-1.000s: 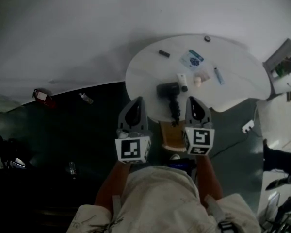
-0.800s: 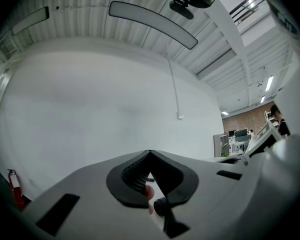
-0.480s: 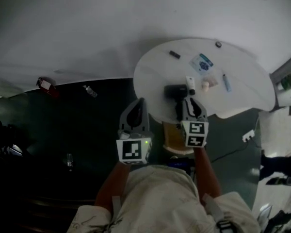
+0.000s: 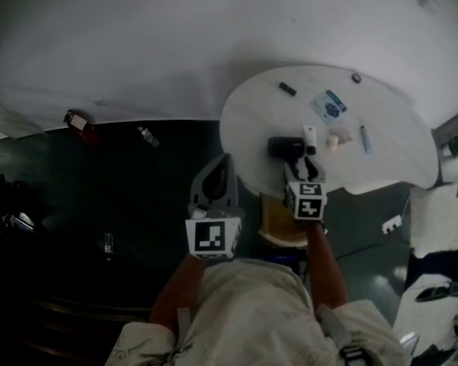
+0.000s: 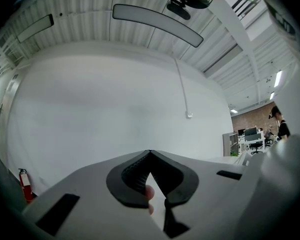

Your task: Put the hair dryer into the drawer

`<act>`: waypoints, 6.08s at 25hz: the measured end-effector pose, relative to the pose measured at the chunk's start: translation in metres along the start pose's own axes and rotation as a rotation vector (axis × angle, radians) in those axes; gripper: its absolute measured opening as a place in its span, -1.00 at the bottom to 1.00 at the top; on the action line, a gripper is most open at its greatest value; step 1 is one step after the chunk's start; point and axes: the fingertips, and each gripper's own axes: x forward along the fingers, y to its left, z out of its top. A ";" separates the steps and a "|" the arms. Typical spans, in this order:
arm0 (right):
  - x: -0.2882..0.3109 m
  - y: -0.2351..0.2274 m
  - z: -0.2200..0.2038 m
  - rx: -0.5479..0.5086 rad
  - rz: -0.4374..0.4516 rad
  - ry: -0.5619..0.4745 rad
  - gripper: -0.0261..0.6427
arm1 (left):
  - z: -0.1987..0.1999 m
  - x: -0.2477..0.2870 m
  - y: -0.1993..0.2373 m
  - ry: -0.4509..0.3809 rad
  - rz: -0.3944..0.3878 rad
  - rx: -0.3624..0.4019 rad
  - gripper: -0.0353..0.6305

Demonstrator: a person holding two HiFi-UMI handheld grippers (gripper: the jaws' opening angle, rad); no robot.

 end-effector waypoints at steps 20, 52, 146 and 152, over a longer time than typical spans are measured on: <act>0.066 -0.006 -0.054 0.042 0.053 0.332 -0.02 | -0.013 -0.002 0.021 0.039 0.068 0.002 -0.89; 0.078 -0.008 -0.074 0.317 0.023 0.409 -0.11 | -0.024 -0.005 0.020 0.069 0.053 -0.015 -0.89; -0.152 -0.010 -0.180 0.289 -0.043 0.257 -0.12 | -0.071 0.000 -0.150 0.108 -0.325 -0.030 -0.89; -0.144 -0.004 -0.228 0.324 -0.023 0.427 -0.12 | -0.071 -0.002 -0.153 0.086 -0.340 -0.007 -0.89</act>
